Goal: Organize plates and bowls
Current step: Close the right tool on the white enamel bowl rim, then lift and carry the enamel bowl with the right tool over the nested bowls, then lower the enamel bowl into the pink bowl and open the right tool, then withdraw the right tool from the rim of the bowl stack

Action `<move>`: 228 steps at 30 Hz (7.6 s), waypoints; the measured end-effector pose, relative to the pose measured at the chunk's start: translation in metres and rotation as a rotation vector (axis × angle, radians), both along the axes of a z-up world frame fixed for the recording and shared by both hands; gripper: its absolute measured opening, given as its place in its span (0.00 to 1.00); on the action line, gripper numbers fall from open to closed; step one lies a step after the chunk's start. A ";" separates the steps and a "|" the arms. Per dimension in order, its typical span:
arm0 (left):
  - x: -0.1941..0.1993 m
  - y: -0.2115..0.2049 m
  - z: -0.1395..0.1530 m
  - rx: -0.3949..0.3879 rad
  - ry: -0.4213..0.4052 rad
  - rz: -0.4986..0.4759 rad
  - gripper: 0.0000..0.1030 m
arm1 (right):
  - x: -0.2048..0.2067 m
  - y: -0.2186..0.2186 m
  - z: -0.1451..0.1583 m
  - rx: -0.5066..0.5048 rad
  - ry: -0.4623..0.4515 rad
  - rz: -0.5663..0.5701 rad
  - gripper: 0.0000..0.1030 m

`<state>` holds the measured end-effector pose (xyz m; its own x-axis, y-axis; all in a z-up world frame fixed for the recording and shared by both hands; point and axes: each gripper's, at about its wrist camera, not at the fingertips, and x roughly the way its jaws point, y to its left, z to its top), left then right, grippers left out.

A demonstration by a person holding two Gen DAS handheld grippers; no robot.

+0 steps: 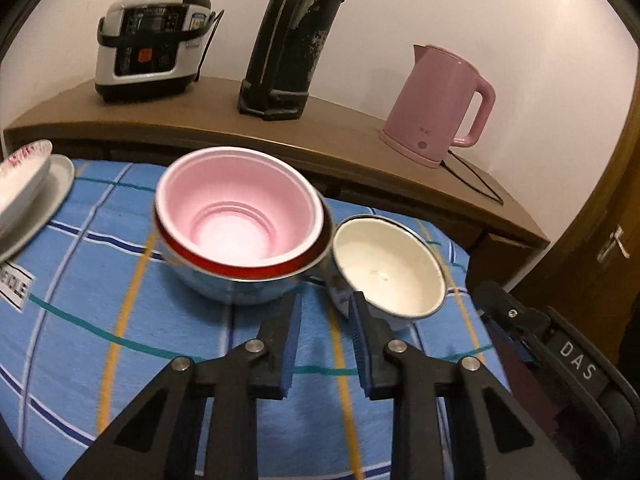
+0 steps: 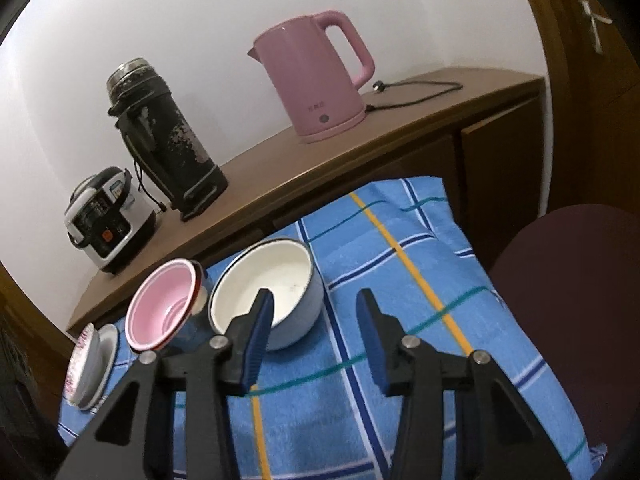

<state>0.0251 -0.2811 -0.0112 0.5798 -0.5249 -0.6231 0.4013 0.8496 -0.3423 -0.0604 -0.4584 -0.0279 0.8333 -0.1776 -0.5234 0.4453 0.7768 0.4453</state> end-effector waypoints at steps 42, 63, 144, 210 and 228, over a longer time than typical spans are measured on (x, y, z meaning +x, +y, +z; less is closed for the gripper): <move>0.006 -0.019 -0.009 0.101 0.069 -0.070 0.24 | 0.024 -0.010 -0.036 0.255 0.214 0.240 0.19; -0.010 0.022 -0.005 0.127 0.058 -0.205 0.24 | -0.024 0.035 -0.037 0.184 0.136 0.246 0.23; 0.105 0.053 0.049 0.134 -0.064 -0.047 0.11 | 0.108 0.083 0.045 0.069 -0.044 0.230 0.17; 0.127 0.061 0.030 0.253 -0.226 0.146 0.64 | 0.115 0.077 0.006 -0.123 -0.144 0.085 0.44; 0.138 0.063 0.014 0.269 -0.159 0.146 0.64 | 0.123 0.070 -0.006 -0.106 -0.083 0.068 0.53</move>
<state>0.1630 -0.2185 0.0024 0.7377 -0.2587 -0.6237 0.2996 0.9532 -0.0410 0.0631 -0.3887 -0.0340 0.8849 -0.1702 -0.4336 0.3554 0.8484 0.3924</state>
